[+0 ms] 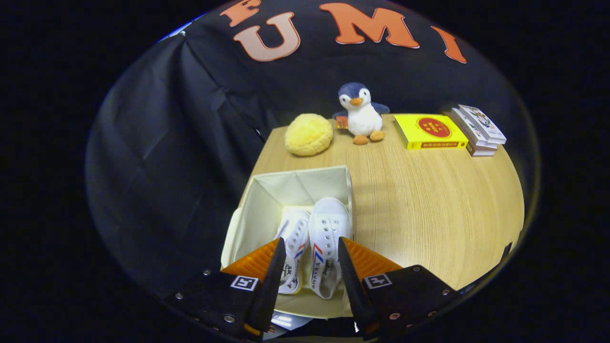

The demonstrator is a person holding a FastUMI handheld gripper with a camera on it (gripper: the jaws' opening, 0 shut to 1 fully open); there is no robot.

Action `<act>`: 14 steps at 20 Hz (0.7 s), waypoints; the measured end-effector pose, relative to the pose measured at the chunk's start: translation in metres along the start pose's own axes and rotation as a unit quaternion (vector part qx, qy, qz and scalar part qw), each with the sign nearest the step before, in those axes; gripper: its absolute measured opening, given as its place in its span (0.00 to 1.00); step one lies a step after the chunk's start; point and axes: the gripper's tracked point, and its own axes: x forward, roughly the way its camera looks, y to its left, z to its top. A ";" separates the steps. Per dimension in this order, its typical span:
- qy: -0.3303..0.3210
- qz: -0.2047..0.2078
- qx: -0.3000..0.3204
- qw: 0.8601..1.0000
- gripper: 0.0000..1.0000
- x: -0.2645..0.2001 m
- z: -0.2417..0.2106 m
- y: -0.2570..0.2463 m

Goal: Open the storage box then place both shoes into the box .Put the left shoe in first, then the right shoe, with the right side of both shoes facing outward in a uniform manner.

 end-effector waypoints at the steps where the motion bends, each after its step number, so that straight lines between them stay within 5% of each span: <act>1: -0.033 0.003 -0.009 0.999 0.69 -0.009 0.017 -0.004; 6: -0.180 -0.022 -0.038 0.983 0.85 -0.058 0.091 -0.059; 14: -0.359 -0.088 -0.061 0.927 0.97 -0.148 0.156 -0.181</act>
